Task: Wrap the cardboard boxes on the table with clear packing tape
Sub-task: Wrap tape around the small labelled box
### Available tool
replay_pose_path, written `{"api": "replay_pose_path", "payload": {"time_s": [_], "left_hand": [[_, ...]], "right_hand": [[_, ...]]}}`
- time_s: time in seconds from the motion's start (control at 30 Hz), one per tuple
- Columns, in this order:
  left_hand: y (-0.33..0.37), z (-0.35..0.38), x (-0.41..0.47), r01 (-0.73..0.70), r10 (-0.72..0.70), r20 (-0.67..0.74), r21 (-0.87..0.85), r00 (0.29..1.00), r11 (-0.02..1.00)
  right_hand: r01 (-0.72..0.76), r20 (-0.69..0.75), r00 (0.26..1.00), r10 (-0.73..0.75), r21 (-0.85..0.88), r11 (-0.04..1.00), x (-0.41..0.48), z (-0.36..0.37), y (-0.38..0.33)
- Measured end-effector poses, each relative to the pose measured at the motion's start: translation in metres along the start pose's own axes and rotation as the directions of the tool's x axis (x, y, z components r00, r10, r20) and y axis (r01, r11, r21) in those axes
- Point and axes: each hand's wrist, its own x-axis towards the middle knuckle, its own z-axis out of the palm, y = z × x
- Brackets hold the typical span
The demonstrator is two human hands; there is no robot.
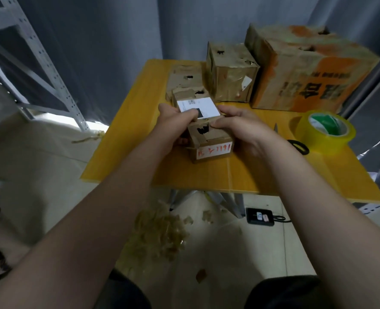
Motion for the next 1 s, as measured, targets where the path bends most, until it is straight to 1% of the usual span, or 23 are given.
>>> {"api": "replay_pose_path", "payload": {"time_s": [0.07, 0.2, 0.27, 0.4, 0.53, 0.63, 0.7, 0.77, 0.8, 0.83, 0.9, 0.93, 1.0], "left_hand": [[0.003, 0.000, 0.002, 0.009, -0.009, 0.007, 0.017, 1.000, 1.000], [0.003, -0.002, 0.002, 0.033, -0.033, 0.015, 0.012, 0.999, 0.999], [0.004, -0.002, 0.001, 0.044, -0.044, 0.008, -0.015, 0.999, 0.999], [0.003, -0.001, -0.002, 0.035, -0.034, 0.019, -0.025, 0.999, 0.999], [0.005, -0.001, -0.003, 0.035, -0.035, 0.005, -0.044, 0.999, 0.998], [0.005, -0.002, -0.002, 0.039, -0.039, 0.013, -0.019, 0.999, 0.999], [0.007, -0.007, 0.000, -0.009, 0.011, -0.042, 0.046, 0.999, 0.999], [0.012, -0.017, 0.004, -0.107, 0.126, -0.151, 0.126, 0.981, 0.986], [0.015, -0.022, 0.004, -0.144, 0.167, -0.186, 0.130, 0.968, 0.981], [0.016, -0.027, 0.006, -0.169, 0.186, -0.187, 0.104, 0.965, 0.980], [0.017, -0.035, 0.008, -0.195, 0.202, -0.128, 0.061, 0.971, 0.979], [0.017, -0.037, 0.008, -0.195, 0.201, -0.098, 0.070, 0.975, 0.978], [0.014, -0.042, 0.013, -0.209, 0.231, -0.128, 0.167, 0.964, 0.964]], "right_hand": [[0.000, 0.040, 0.999, -0.001, 0.028, 1.000, 0.001, 0.000, 0.002], [0.000, 0.013, 1.000, 0.000, 0.021, 1.000, 0.003, 0.001, 0.005], [0.012, -0.008, 1.000, -0.012, -0.032, 0.999, 0.002, 0.002, 0.002], [0.040, -0.066, 0.996, -0.054, -0.208, 0.977, 0.000, 0.009, -0.005], [0.044, -0.108, 0.992, -0.070, -0.221, 0.974, 0.001, 0.018, -0.004], [0.052, -0.109, 0.991, -0.079, -0.232, 0.971, 0.002, 0.015, -0.001], [0.059, -0.065, 0.995, -0.079, -0.260, 0.964, 0.003, 0.009, -0.002], [0.086, 0.007, 0.996, -0.088, -0.304, 0.949, 0.001, 0.002, -0.006], [0.092, 0.038, 0.996, -0.085, -0.327, 0.941, 0.000, -0.002, -0.008], [0.088, 0.059, 0.996, -0.072, -0.345, 0.934, 0.000, -0.006, -0.009], [0.065, 0.092, 0.995, -0.033, -0.357, 0.932, -0.001, -0.016, -0.011], [0.062, 0.103, 0.994, -0.027, -0.351, 0.934, 0.000, -0.021, -0.011], [0.077, 0.085, 0.995, -0.052, -0.322, 0.944, 0.001, -0.032, -0.009]]}}
